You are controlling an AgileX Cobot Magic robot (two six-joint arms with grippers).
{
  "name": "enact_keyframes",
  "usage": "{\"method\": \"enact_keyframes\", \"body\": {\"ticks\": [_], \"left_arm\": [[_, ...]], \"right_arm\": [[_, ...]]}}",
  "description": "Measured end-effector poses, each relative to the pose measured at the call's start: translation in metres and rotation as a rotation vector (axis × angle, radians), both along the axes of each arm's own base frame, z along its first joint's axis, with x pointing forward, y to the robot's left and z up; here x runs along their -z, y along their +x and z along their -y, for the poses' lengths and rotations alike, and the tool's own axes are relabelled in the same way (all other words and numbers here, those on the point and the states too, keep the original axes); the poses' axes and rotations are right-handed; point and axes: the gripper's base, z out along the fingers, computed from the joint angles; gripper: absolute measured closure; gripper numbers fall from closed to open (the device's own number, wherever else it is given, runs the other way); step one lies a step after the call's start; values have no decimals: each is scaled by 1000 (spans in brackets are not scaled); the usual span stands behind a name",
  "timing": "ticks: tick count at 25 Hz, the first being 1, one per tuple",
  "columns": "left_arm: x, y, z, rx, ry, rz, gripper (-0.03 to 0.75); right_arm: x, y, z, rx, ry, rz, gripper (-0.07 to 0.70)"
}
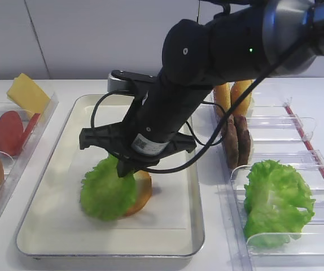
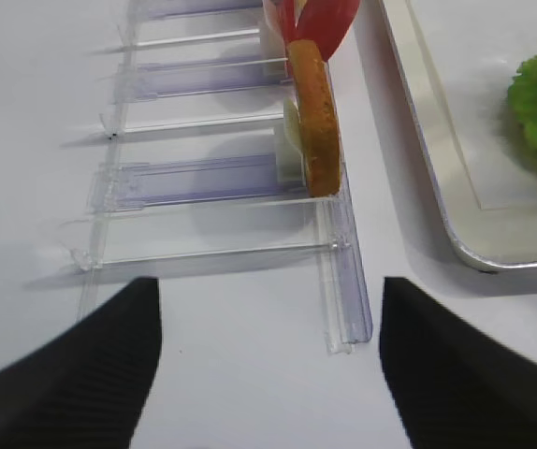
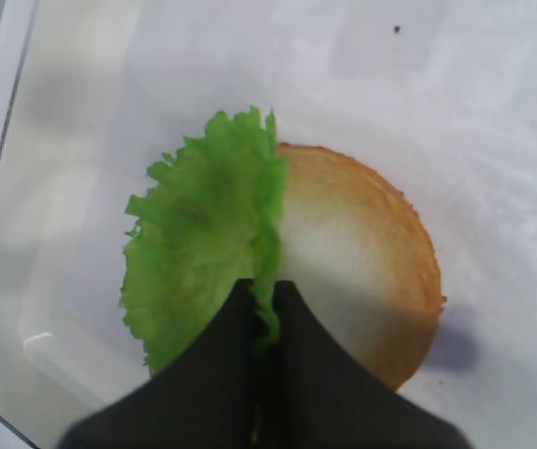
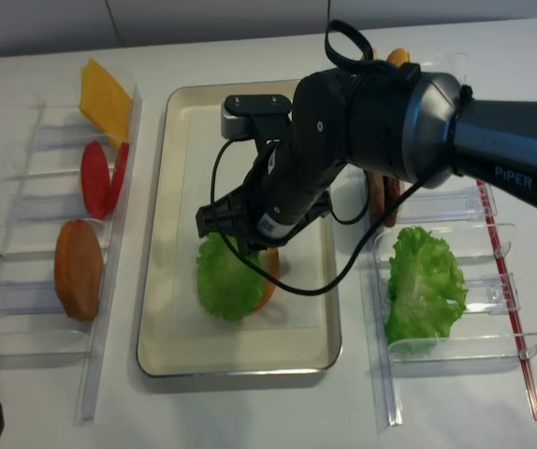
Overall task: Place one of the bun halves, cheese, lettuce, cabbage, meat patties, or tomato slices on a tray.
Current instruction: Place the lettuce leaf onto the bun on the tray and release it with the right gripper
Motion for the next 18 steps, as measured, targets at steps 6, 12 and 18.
{"method": "enact_keyframes", "body": {"ticks": [6,12,18], "left_arm": [[0,0,0,0,0,0,251],[0,0,0,0,0,0,253],[0,0,0,0,0,0,255]], "right_arm": [[1,0,2,-5,-32,4,576],[2,-1,3,-28,-43,8,573],[2,-1,3,-50,-47,17,407]]}}
